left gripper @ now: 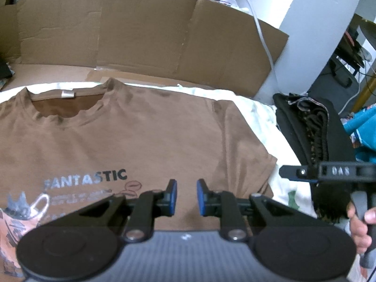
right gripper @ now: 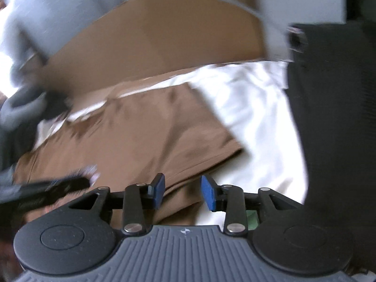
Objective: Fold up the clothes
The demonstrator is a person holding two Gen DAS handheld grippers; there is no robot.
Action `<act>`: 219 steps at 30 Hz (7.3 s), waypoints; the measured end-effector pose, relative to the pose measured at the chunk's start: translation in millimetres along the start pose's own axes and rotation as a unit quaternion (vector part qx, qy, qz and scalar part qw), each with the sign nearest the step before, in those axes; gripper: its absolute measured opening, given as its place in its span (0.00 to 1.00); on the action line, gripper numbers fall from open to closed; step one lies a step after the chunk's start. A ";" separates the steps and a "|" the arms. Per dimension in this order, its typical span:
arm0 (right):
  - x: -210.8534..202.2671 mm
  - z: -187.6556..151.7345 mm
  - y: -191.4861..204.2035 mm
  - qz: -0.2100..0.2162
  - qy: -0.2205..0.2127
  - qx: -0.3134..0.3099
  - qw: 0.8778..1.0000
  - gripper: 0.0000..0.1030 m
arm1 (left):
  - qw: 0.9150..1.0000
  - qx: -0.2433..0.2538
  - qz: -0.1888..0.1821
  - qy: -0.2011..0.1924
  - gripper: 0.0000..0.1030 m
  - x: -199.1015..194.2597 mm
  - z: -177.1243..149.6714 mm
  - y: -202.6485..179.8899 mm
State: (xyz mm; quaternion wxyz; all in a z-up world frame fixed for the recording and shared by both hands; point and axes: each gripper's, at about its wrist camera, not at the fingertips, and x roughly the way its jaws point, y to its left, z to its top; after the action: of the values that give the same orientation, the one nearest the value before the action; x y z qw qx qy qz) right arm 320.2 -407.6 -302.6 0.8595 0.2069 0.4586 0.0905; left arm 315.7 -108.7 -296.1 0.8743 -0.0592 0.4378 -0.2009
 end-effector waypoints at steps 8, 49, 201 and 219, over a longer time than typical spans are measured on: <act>18.6 5.1 -34.5 -0.026 -0.016 0.153 0.988 0.42 | 1.000 -0.004 -0.004 -0.008 0.19 -0.9 1.9 2.7; 34.1 44.1 58.3 0.039 -0.066 0.116 0.990 0.01 | 0.998 -0.055 0.013 -0.033 0.20 -20.5 7.8 45.4; 44.9 -58.1 45.4 -0.121 -0.015 -0.283 0.951 0.53 | 0.982 -0.180 -0.010 0.056 0.30 8.5 3.4 56.3; 43.7 -66.0 32.9 -0.121 -0.045 -0.264 0.956 0.53 | 0.948 -0.295 -0.048 0.106 0.30 38.6 -53.4 32.7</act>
State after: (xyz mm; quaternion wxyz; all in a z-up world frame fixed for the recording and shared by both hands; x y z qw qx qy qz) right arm 291.4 -345.0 -353.5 0.9078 -0.0809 0.4008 0.0939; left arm 304.0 -90.5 -366.5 0.7558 -0.3136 0.5643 -0.1094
